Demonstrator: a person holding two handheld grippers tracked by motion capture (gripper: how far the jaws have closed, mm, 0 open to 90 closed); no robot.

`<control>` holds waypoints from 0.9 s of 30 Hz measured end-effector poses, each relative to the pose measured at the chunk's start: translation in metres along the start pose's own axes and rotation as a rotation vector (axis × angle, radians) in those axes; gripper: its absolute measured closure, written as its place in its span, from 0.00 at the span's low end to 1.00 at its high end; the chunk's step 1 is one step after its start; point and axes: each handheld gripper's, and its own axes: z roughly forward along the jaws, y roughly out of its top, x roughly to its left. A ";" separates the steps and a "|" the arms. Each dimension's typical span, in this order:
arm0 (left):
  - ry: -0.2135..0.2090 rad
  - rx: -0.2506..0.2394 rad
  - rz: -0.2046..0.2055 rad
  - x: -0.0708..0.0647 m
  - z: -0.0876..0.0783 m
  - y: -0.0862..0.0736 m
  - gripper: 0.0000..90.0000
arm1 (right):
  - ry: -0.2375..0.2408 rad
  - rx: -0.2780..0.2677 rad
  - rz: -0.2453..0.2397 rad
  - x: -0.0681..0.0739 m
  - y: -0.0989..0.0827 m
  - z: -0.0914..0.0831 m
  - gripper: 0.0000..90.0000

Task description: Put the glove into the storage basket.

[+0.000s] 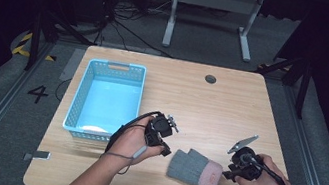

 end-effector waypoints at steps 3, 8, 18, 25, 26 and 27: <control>-0.002 0.004 0.000 0.000 0.001 0.001 0.91 | 0.014 0.023 -0.009 0.000 -0.002 0.003 0.72; -0.004 0.005 0.002 0.000 0.001 0.001 0.91 | 0.022 0.053 -0.032 0.000 -0.001 0.013 0.73; 0.001 -0.004 -0.002 0.001 -0.001 0.000 0.91 | 0.001 0.006 -0.074 0.001 0.002 0.009 1.00; -0.011 0.034 0.002 0.000 0.010 0.002 0.91 | -0.001 0.003 -0.085 0.000 0.001 0.007 0.96; -0.015 0.041 0.003 0.000 0.013 0.002 0.91 | -0.002 0.000 -0.092 0.000 0.001 0.007 0.91; -0.020 0.054 0.008 0.000 0.017 0.003 0.91 | 0.003 0.006 -0.100 0.000 0.001 0.008 0.87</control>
